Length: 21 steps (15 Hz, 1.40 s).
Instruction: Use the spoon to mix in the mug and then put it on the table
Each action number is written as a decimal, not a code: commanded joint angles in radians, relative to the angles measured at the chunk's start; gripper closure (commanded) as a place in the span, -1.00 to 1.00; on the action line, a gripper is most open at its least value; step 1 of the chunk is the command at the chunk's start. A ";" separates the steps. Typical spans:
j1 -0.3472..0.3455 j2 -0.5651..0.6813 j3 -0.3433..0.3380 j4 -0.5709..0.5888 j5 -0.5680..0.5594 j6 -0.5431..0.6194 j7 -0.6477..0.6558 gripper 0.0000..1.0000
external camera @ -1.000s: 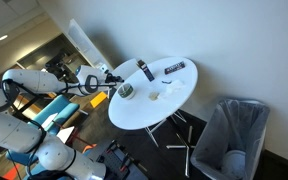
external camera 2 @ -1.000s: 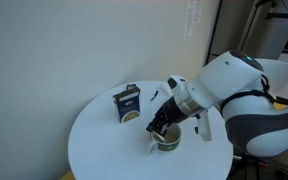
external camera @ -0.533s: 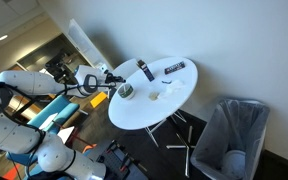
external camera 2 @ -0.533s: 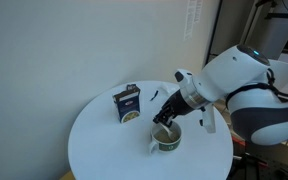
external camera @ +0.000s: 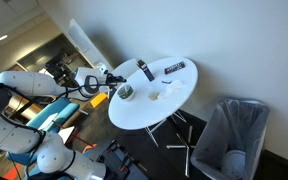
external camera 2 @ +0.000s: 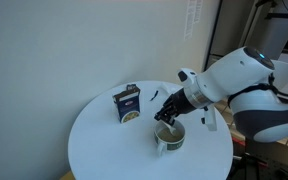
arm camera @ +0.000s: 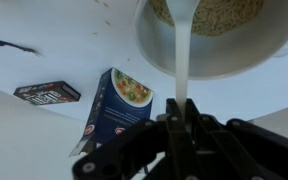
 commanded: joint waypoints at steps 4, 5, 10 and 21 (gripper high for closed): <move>0.050 0.075 -0.013 -0.030 -0.007 0.194 -0.029 0.95; 0.093 0.077 -0.021 -0.041 0.099 0.193 -0.110 0.95; 0.121 0.005 -0.036 -0.065 0.207 0.119 -0.185 0.95; -0.107 -0.083 0.114 -0.113 0.178 0.283 -0.152 0.95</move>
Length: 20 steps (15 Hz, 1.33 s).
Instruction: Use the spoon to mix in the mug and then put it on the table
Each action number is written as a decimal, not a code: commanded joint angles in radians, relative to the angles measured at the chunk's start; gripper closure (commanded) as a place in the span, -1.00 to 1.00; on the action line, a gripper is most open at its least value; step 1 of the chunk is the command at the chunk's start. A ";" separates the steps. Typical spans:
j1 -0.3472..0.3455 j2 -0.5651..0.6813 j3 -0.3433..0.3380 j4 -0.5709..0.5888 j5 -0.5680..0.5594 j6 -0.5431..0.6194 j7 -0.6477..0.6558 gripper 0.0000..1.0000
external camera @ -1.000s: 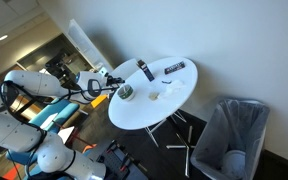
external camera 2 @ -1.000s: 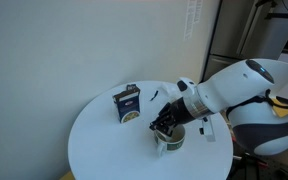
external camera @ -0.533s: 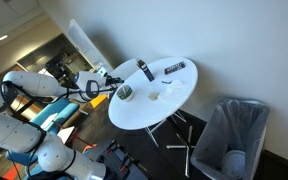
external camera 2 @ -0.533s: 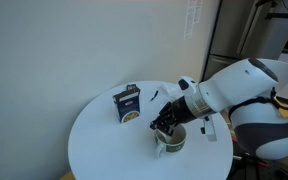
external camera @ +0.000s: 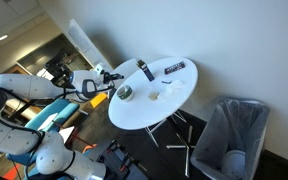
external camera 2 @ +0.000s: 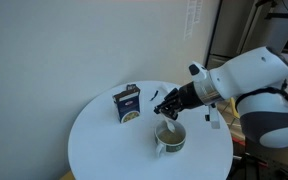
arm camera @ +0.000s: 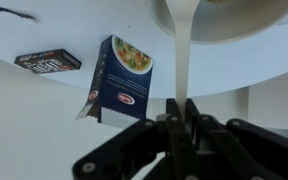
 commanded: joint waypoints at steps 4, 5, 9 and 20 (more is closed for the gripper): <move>0.084 -0.019 -0.063 0.007 0.068 0.132 -0.019 0.95; 0.060 -0.014 -0.055 0.022 0.000 0.125 0.064 0.95; 0.311 0.042 -0.299 0.089 -0.178 0.101 0.294 0.95; 0.767 -0.079 -0.827 0.103 -0.441 -0.091 0.573 0.95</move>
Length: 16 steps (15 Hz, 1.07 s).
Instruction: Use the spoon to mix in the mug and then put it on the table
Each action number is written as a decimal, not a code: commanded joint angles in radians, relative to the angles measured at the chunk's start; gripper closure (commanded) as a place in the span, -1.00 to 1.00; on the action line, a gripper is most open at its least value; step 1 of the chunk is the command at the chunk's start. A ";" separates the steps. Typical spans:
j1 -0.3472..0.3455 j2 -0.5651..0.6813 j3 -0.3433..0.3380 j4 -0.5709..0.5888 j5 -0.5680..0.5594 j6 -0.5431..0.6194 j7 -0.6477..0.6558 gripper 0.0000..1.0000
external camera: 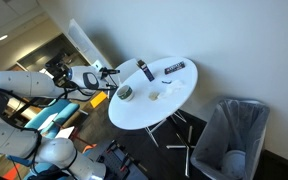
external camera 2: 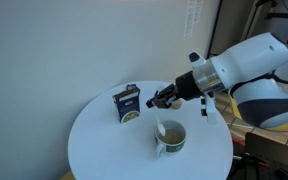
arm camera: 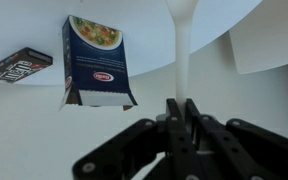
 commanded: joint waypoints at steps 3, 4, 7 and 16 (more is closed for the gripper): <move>0.188 -0.136 -0.194 0.025 0.027 -0.192 -0.051 0.95; 0.191 -0.140 -0.203 0.043 0.016 -0.211 -0.074 0.95; 0.109 -0.096 -0.157 0.095 -0.059 -0.187 -0.107 0.95; -0.239 -0.019 0.188 0.049 0.200 -0.013 -0.414 0.95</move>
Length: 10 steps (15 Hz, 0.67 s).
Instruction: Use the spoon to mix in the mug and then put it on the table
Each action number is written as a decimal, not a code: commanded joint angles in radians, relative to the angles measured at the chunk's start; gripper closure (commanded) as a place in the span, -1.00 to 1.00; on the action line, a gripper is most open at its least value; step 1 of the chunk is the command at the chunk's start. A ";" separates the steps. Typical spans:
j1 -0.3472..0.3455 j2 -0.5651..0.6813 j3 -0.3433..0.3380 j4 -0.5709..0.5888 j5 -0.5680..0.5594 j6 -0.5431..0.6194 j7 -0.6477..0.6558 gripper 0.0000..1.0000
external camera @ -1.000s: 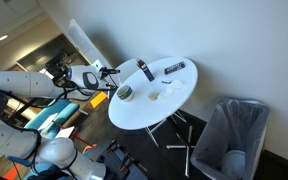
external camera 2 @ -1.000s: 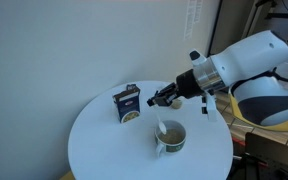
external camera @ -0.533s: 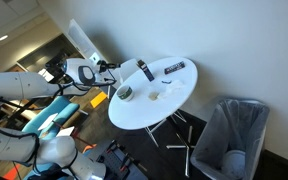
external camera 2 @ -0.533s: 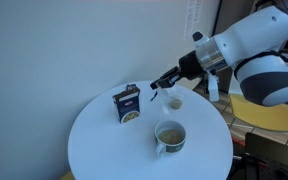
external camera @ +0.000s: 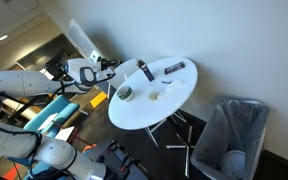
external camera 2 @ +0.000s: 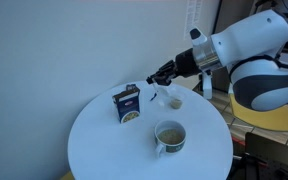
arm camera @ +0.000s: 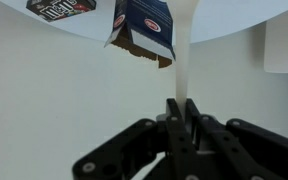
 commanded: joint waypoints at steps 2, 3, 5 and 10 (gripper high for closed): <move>-0.096 0.001 0.076 -0.005 -0.005 -0.025 0.010 0.95; -0.114 -0.006 0.091 -0.006 -0.002 -0.055 0.016 0.95; -0.099 -0.020 0.081 -0.014 0.015 -0.137 0.031 0.95; 0.019 -0.030 0.012 0.004 0.202 -0.467 0.003 0.95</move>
